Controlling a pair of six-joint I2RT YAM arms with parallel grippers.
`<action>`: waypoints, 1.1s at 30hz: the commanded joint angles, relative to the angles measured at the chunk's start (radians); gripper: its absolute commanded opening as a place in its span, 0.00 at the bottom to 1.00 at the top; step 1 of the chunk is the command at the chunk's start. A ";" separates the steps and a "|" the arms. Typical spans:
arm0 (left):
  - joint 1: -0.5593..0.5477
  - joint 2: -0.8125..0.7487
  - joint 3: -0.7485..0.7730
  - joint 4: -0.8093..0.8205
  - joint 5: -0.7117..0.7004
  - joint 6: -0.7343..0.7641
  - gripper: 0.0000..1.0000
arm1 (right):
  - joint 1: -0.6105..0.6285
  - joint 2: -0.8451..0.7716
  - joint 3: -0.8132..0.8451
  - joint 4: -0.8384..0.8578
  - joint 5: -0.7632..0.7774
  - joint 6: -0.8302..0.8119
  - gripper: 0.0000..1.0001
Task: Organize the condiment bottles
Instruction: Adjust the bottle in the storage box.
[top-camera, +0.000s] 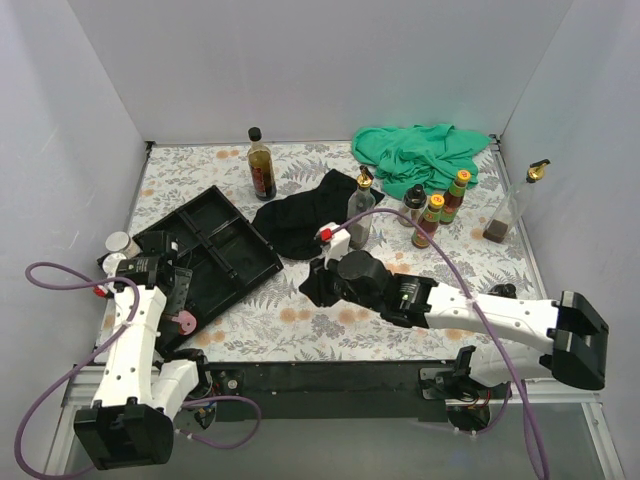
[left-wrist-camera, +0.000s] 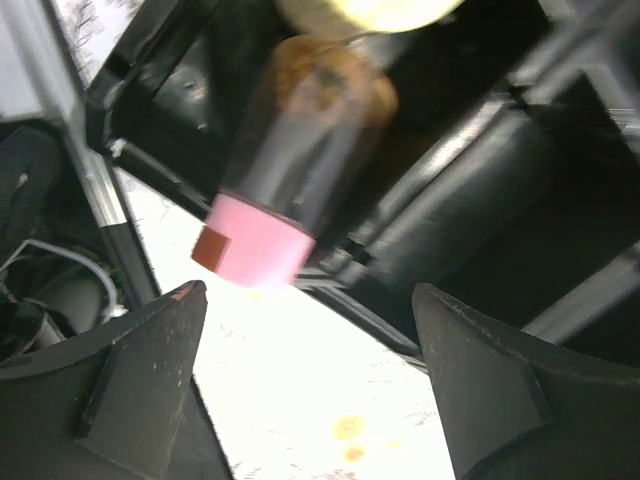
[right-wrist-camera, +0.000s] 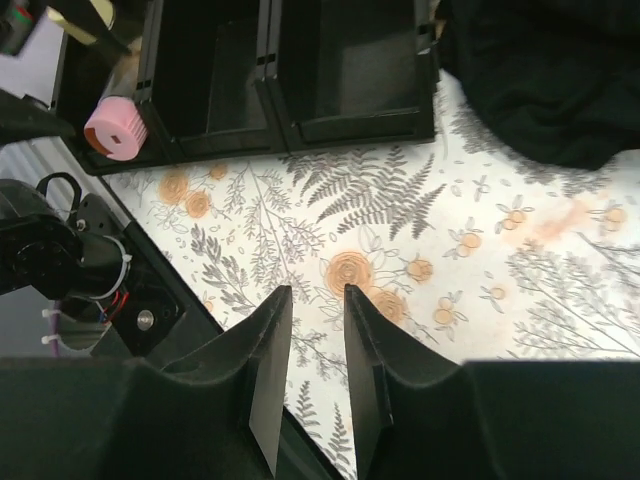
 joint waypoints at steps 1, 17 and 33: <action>0.014 0.032 -0.064 -0.053 0.012 -0.110 0.85 | -0.003 -0.101 0.022 -0.125 0.109 -0.066 0.36; 0.025 0.089 -0.026 -0.046 -0.107 -0.147 0.96 | -0.003 -0.241 0.002 -0.283 0.174 -0.001 0.37; 0.025 0.107 -0.101 0.050 -0.058 -0.125 0.84 | -0.003 -0.240 0.046 -0.312 0.206 0.002 0.37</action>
